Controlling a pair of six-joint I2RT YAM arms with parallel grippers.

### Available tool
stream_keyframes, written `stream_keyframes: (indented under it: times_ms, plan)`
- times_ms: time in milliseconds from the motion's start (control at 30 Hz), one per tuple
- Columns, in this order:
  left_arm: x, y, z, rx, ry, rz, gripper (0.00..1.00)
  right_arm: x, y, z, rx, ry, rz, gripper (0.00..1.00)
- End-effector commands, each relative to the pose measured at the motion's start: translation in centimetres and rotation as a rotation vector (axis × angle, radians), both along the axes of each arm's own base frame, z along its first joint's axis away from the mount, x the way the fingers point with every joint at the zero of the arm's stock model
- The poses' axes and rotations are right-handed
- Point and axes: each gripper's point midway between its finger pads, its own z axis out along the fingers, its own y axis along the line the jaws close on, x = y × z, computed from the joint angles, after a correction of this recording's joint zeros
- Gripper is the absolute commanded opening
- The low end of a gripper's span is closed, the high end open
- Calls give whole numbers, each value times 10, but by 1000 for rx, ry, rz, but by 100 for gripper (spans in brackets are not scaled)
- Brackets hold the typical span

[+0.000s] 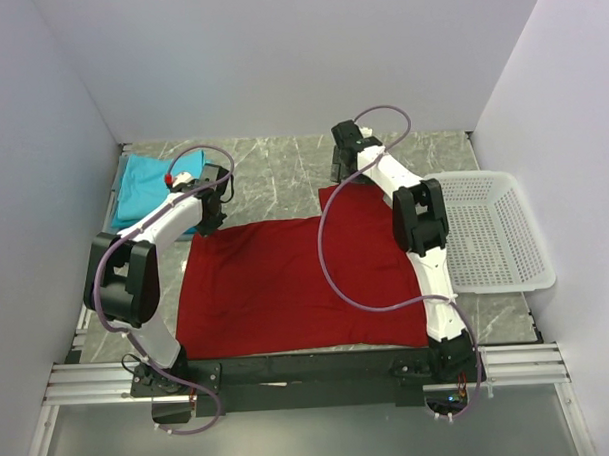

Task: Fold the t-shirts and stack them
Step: Fold the tshirt

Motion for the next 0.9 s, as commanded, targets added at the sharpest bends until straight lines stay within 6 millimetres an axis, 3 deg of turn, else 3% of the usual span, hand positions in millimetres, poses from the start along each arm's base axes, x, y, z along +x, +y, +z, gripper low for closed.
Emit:
stream_keyframes:
  times_ms: [0,267,467,600,733,800,867]
  plan:
    - [3,-4,18,-23,-54,-13,1,3,-11,7,-37,0,-38,88]
    - [4,-6,15,-26,-48,-25,1,-7,-19,-12,-70,54,-70,76]
    - [7,-7,16,-25,-47,-31,1,-5,-14,-4,-35,36,-67,49]
    - [7,-6,17,-20,-46,-30,1,-3,-10,-3,-14,30,-59,20]
    - [6,-5,18,-18,-45,-27,1,-2,-7,5,13,7,-63,2]
    - [6,-6,19,-22,-47,-31,1,-1,-4,6,29,-14,-48,0]
    - [5,-7,18,-26,-47,-33,1,6,2,25,69,-76,-29,0]
